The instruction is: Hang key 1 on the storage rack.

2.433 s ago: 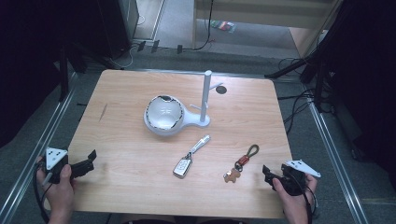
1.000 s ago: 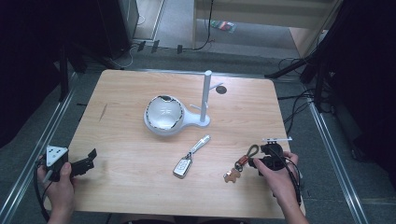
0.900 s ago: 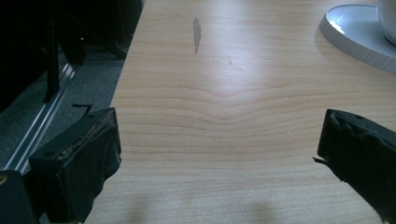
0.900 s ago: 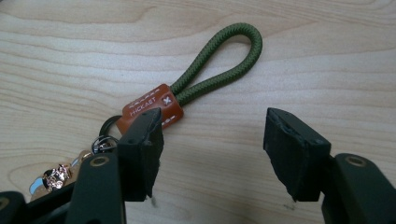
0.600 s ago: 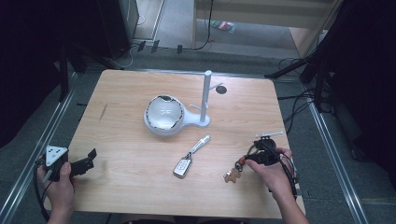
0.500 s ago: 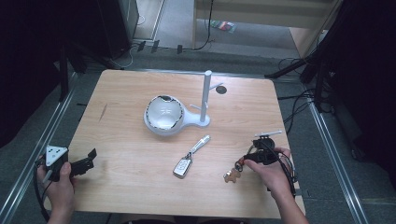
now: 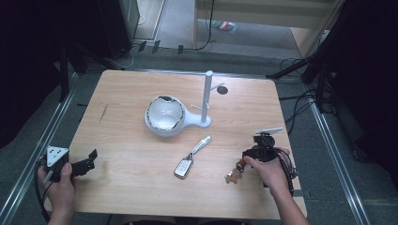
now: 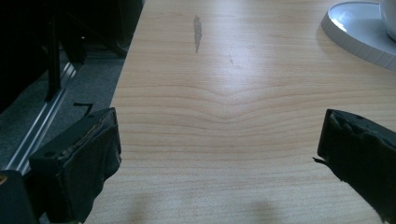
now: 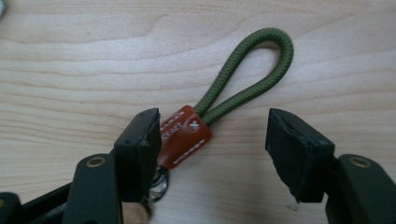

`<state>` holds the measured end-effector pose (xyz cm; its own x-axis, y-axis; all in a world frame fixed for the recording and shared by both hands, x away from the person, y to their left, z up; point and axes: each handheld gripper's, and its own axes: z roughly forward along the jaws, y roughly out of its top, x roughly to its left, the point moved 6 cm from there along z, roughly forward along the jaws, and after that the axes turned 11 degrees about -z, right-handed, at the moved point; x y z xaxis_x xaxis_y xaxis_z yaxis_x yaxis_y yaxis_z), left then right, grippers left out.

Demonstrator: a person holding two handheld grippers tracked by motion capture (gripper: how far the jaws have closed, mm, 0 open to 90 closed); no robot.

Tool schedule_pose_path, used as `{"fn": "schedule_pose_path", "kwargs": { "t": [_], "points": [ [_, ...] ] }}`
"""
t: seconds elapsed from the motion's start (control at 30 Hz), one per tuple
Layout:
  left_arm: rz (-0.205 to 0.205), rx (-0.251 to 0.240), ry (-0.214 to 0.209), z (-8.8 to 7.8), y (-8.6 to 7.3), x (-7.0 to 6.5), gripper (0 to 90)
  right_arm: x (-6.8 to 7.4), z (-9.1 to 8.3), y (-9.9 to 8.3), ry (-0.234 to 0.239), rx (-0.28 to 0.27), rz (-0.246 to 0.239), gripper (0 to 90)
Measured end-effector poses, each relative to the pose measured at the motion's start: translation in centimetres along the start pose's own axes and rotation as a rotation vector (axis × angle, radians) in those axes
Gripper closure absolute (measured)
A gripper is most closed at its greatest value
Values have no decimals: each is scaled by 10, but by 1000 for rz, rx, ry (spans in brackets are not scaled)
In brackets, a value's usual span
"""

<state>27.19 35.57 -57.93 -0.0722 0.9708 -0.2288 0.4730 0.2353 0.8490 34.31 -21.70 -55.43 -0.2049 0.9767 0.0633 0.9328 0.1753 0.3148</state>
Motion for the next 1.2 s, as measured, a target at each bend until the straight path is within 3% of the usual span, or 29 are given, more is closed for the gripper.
{"fn": "schedule_pose_path", "kwargs": {
  "t": [0.17,0.37,0.6,0.7,0.93,1.2],
  "points": [
    [-2,2,0,0,0,0,0,3,1,1,19,22,40,374],
    [0,1,-2,0,0,0,0,9,6,2,31,54,93,446],
    [-2,0,3,0,0,0,0,16,11,4,36,78,89,505],
    [-5,0,2,0,0,0,0,19,13,5,13,87,58,559],
    [-4,-3,3,0,0,0,0,28,16,7,-84,124,-103,581],
    [-3,-4,3,0,0,0,0,28,17,9,-76,145,-111,608]
  ]
}}
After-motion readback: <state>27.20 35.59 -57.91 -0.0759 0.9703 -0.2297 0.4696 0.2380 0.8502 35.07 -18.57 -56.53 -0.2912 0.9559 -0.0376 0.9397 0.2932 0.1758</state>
